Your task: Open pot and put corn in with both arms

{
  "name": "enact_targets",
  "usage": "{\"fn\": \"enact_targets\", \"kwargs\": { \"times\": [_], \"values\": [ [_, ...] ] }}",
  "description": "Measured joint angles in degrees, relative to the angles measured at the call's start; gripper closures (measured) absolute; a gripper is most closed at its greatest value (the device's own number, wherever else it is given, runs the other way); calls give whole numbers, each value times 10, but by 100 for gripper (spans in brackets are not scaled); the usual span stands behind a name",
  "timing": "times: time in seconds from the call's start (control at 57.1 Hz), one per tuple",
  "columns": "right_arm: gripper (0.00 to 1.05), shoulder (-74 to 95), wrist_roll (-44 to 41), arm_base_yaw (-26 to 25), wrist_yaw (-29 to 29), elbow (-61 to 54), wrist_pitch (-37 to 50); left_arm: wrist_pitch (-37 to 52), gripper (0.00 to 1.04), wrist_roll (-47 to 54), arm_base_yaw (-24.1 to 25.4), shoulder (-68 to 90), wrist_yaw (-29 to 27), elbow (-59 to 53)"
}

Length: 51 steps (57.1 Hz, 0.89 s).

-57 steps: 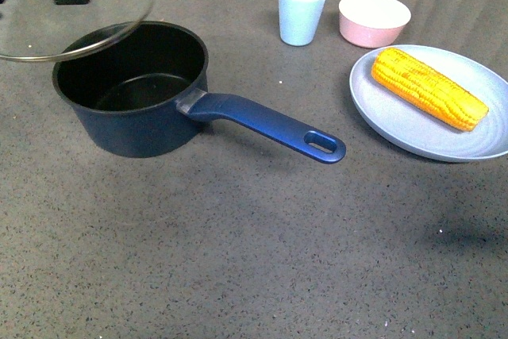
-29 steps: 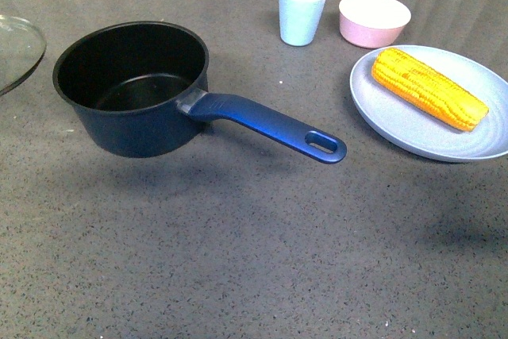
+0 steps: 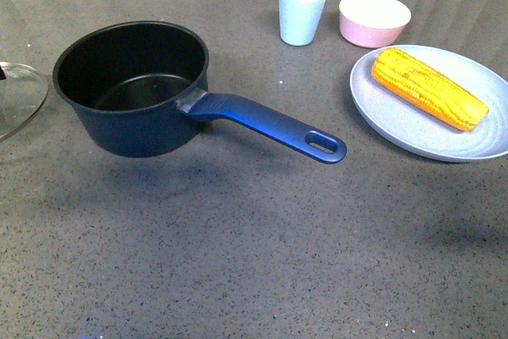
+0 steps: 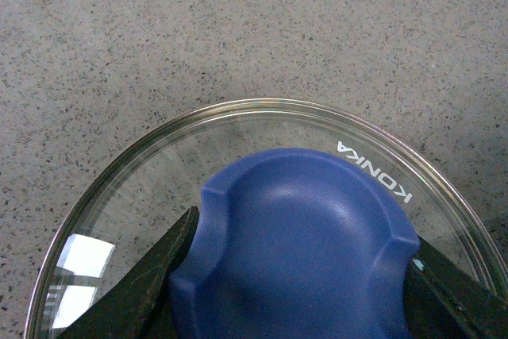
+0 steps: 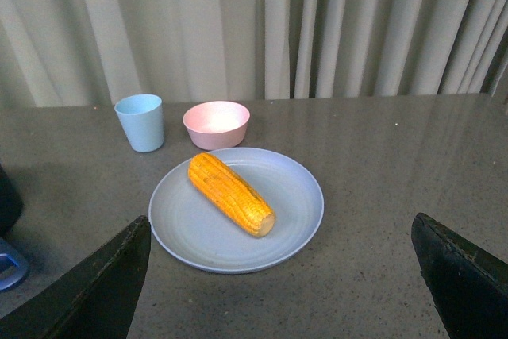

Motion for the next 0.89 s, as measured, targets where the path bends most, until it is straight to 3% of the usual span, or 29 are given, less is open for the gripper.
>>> {"fn": "enact_targets", "kwargs": {
  "times": [0.859, 0.894],
  "values": [
    [9, 0, 0, 0, 0, 0, 0, 84, 49, -14, -20, 75, 5, 7],
    [9, 0, 0, 0, 0, 0, 0, 85, 43, -15, -20, 76, 6, 7]
  ]
}}
